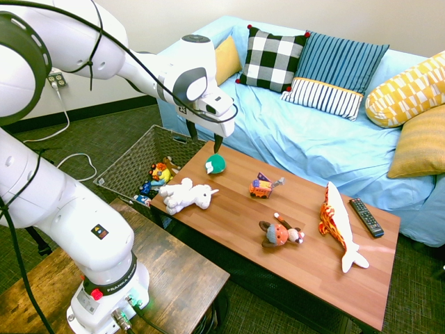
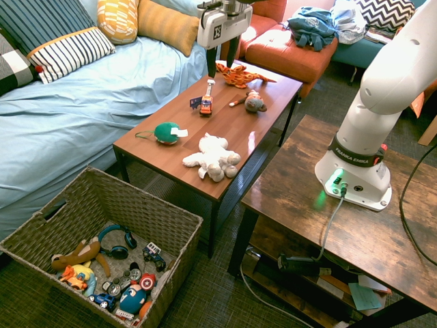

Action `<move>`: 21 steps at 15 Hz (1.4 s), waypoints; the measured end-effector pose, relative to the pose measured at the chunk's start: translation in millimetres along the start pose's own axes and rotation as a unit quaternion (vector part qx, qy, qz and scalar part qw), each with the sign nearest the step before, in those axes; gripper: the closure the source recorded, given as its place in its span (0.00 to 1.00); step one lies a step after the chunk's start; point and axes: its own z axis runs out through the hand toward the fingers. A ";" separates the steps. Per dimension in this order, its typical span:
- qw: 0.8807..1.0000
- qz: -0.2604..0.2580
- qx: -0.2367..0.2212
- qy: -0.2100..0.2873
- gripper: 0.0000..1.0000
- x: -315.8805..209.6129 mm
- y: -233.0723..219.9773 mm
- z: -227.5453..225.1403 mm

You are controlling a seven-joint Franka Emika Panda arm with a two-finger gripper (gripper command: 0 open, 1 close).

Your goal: Put the toy car in the basket

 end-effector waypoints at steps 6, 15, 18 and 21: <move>0.994 0.083 0.067 -0.031 0.00 27.3 7.3 5.8; 0.950 0.281 0.060 -0.123 0.00 190.1 18.0 160.1; 0.937 0.326 0.011 -0.126 0.00 224.5 6.6 212.2; 0.928 0.351 -0.024 -0.122 0.00 239.3 4.0 231.5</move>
